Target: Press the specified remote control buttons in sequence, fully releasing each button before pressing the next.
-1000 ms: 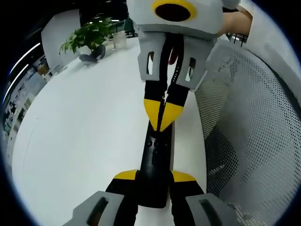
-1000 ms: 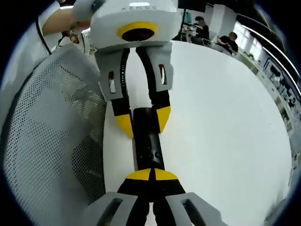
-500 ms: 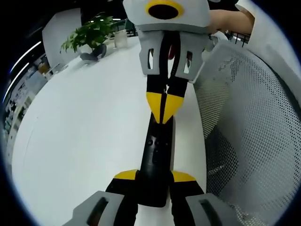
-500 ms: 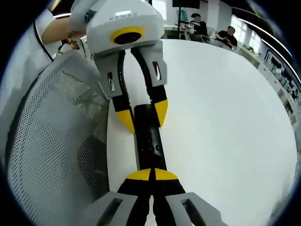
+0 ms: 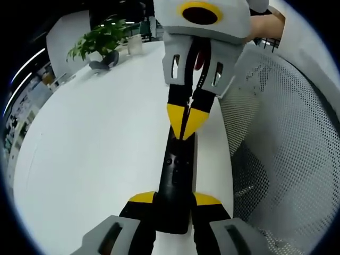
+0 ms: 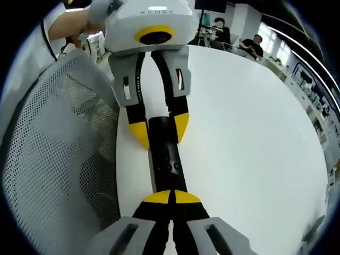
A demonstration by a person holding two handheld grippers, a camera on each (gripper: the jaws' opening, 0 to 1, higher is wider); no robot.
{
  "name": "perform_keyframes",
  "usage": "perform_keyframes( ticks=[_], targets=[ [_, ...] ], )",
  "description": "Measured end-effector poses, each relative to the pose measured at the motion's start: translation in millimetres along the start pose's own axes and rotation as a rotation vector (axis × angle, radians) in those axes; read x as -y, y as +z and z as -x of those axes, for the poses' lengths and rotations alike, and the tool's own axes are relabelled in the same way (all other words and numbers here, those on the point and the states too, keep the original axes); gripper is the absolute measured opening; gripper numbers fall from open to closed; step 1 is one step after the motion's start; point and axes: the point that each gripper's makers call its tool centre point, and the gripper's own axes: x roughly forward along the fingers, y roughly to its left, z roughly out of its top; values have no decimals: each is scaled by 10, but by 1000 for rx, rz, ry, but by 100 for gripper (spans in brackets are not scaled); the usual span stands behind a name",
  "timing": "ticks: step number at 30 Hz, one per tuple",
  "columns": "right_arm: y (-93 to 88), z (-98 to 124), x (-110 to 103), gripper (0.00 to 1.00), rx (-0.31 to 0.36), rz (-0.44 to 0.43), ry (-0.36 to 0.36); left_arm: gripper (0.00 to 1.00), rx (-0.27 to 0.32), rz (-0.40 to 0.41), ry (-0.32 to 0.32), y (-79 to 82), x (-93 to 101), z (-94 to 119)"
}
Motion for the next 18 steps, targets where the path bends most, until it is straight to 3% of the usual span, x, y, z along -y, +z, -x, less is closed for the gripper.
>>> perform_keyframes(
  ticks=[5,10,13,18],
  targets=[
    [14,28,11,0,159,-88,23,23,4,1,0,-2,-1,2],
    [22,32,-10,0,209,-58,11,23,10,3,1,-1,1,3],
    [46,17,-20,0,198,-15,9,23,10,3,1,0,3,2],
    [84,-28,-32,0,102,98,27,23,10,2,1,-1,6,5]
  ],
)
